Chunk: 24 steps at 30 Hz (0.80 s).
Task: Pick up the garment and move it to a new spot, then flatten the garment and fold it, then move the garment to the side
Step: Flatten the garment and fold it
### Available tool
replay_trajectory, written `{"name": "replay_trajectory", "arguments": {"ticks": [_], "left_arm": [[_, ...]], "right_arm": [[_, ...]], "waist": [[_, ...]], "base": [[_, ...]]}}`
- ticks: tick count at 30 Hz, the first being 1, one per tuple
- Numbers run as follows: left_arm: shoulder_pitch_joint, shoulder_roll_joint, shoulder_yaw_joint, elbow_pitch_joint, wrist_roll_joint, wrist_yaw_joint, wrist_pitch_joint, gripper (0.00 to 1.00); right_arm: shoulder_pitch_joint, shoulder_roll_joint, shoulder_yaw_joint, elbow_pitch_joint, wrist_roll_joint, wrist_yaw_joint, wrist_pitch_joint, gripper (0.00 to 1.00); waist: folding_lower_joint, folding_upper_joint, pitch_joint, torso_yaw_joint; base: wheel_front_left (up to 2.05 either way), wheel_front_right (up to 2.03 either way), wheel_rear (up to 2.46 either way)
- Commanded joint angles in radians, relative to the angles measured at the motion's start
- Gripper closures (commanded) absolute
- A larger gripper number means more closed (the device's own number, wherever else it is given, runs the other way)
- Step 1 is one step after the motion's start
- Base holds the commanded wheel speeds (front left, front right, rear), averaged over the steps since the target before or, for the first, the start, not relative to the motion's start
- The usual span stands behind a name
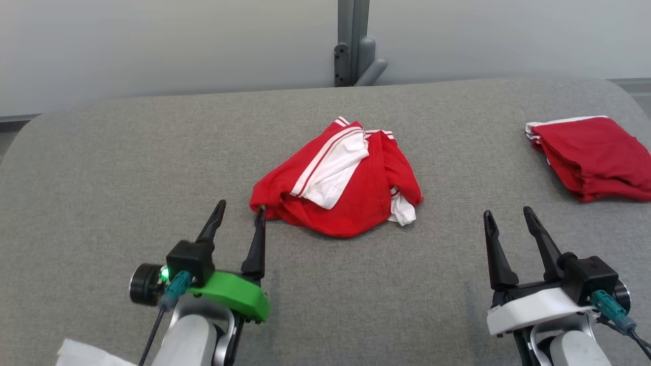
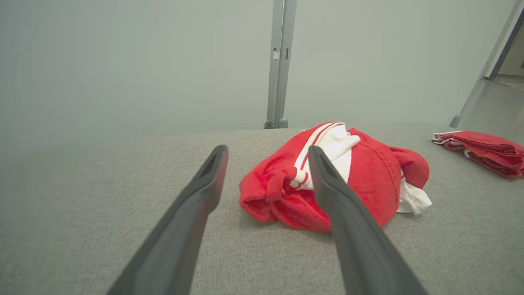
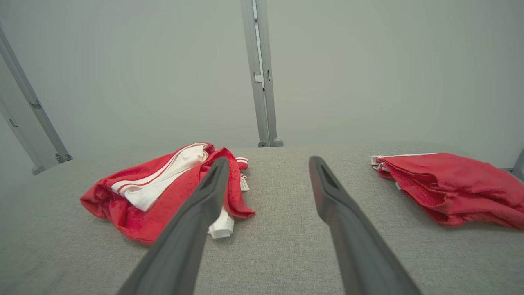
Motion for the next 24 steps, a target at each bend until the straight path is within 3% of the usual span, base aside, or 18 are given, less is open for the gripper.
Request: {"name": "replay_trajectory", "arguments": {"ticks": [1, 9, 24], "left_arm": [[-0.059, 0.0, -0.024, 0.02, 0.013, -0.012, 0.009, 0.0], [-0.256, -0.002, -0.119, 0.175, 0.025, -0.049, 0.063, 0.0], [-0.506, -0.002, -0.187, 0.448, 0.032, -0.04, 0.038, 0.0]], "right_arm": [[-0.022, -0.001, -0.001, -0.009, -0.01, -0.002, -0.003, 0.0], [-0.071, -0.001, 0.013, -0.031, 0.003, -0.001, -0.003, 0.0], [-0.126, -0.001, 0.027, -0.042, 0.043, -0.001, -0.003, 0.0]], "waist": [[0.0, 0.0018, 0.047, -0.043], [0.0, 0.0018, 0.152, -0.149], [0.0, 0.0018, 0.264, -0.274]], "base": [[0.0, 0.0, 0.0], [0.0, 0.0, 0.0], [0.0, 0.0, 0.0]]}}
